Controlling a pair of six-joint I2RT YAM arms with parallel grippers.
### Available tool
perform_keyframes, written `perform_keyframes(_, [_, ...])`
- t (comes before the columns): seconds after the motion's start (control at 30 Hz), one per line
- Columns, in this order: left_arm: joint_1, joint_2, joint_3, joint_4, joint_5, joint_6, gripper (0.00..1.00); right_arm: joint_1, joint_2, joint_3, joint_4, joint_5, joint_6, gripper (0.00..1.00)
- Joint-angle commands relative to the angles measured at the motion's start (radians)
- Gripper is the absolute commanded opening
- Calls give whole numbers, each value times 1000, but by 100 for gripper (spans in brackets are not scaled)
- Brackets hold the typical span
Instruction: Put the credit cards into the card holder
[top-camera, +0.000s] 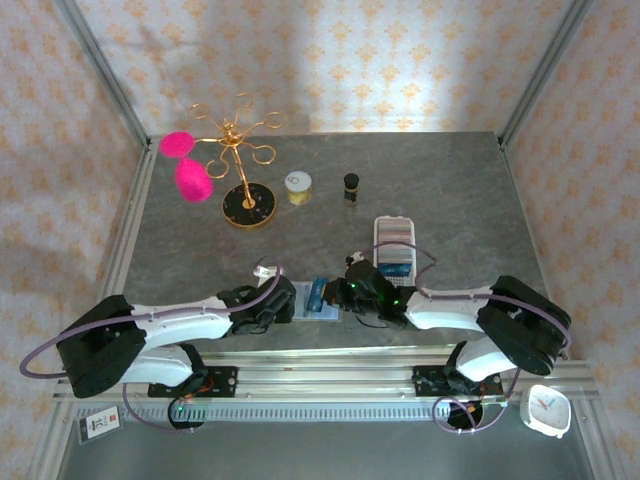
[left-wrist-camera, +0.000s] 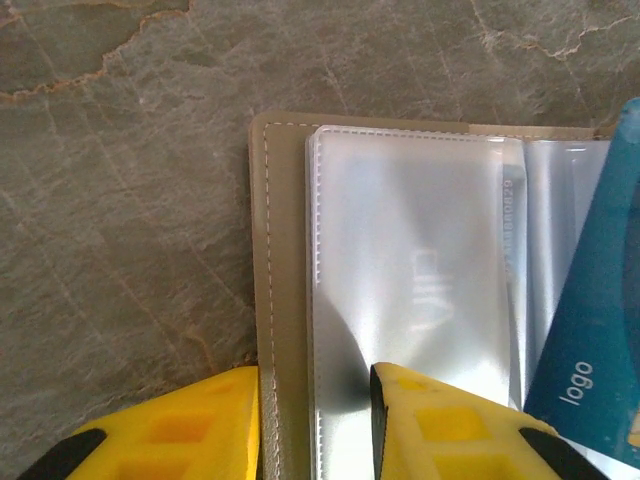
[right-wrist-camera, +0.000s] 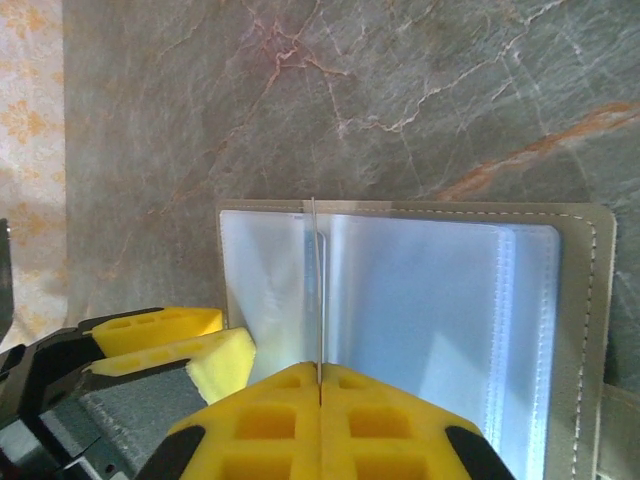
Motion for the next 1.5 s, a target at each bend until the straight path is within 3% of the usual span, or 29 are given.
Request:
perform_keyframes(0.0, [-4, -6, -29, -35, 10, -12, 31, 8, 16, 25, 32, 3, -2, 0])
perform_keyframes(1.17, [-4, -12, -78, 42, -15, -69, 32, 31, 130, 63, -12, -79, -44, 0])
perform_keyframes(1.23, [-4, -12, -81, 46, -19, -74, 39, 32, 135, 68, -26, -80, -54, 0])
perform_keyframes(1.47, [-4, -42, -83, 17, -63, -90, 45, 32, 134, 88, -94, -59, -77, 0])
